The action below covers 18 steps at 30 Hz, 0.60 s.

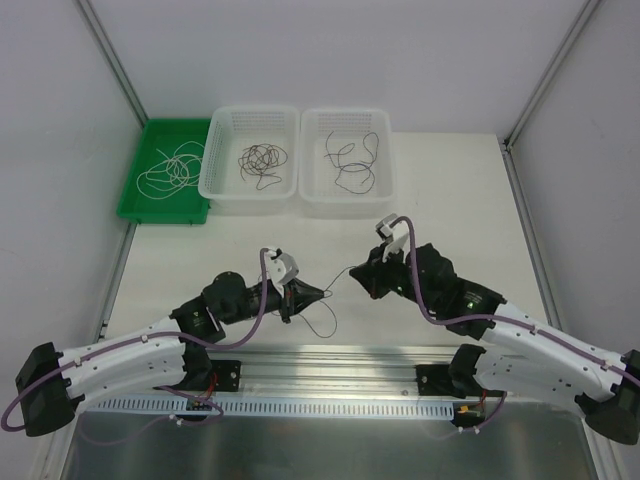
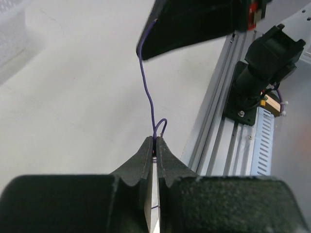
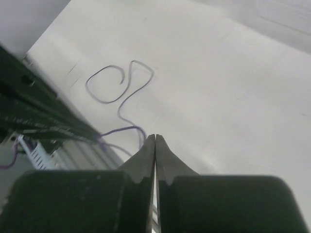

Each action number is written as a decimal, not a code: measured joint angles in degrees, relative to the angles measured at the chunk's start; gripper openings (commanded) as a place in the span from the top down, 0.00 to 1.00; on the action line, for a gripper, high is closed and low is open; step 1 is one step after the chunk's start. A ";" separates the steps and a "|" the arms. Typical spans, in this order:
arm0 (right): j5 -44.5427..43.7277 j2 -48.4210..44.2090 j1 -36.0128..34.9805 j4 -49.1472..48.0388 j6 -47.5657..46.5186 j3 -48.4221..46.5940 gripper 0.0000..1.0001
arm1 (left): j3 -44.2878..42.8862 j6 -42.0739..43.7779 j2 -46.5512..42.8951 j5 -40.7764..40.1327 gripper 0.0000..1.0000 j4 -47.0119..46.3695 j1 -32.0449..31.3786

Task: Untangle the cables
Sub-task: Untie the cable.

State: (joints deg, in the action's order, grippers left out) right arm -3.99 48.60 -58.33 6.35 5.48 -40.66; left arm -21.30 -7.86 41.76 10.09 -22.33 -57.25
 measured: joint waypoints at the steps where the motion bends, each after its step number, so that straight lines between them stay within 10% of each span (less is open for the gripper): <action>1: -1.31 -0.63 0.92 0.11 0.76 0.42 0.99 | 1.03 -0.87 -0.04 0.20 0.98 -0.42 0.00; 18: 7.69 -0.39 0.85 -2.12 -0.48 2.62 0.81 | 5.18 -12.61 3.65 -7.54 1.00 -8.13 -0.02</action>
State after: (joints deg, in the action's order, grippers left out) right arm 3.70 48.21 -57.47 4.23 4.99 -38.04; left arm -16.12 -20.47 45.41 2.55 -30.46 -57.28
